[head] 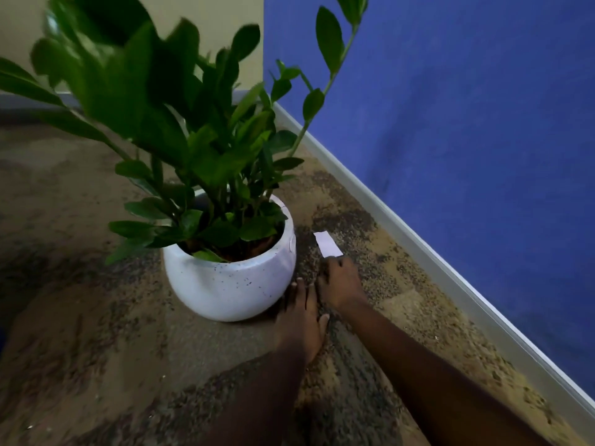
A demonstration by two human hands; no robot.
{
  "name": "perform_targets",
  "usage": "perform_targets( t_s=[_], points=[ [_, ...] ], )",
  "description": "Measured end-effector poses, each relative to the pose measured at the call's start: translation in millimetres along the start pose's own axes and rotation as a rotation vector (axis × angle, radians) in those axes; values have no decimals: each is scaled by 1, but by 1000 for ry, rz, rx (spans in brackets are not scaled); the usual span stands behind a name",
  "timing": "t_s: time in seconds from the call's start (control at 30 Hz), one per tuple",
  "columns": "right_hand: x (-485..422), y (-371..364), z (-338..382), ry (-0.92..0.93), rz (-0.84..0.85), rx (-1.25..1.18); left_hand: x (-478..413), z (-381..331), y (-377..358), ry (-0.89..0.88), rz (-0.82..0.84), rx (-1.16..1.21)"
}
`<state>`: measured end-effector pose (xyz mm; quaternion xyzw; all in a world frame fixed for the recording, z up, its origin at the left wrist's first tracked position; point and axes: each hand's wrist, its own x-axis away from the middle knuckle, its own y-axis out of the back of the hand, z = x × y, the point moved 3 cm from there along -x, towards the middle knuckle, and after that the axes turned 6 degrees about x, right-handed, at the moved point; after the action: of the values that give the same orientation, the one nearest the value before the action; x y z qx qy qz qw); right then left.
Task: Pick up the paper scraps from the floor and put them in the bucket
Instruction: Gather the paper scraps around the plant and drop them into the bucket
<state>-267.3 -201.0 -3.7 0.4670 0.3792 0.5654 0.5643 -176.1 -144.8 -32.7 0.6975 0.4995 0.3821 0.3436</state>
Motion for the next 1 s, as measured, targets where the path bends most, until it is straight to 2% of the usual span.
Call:
perform_targets(
  t_s=[0.13, 0.27, 0.47, 0.63, 0.83, 1.0],
  points=[
    [-25, -4, 0, -19, -9, 16, -1, 0, -5, -69, -231, -131],
    [-44, -8, -7, -66, 1, 14, -20, 8, -10, -170, -88, -139],
    [-56, -13, -9, -68, -134, 131, -27, 8, -7, -162, -141, -77],
    [-64, -9, -9, 49, -120, 275, -25, 8, -6, -164, -152, -67],
    [-71, 3, -9, -28, -56, 156, -25, 7, -6, -157, -141, -79],
    [-74, 8, -8, -120, 72, 30, -22, 3, -7, -102, -119, -128]
  ],
)
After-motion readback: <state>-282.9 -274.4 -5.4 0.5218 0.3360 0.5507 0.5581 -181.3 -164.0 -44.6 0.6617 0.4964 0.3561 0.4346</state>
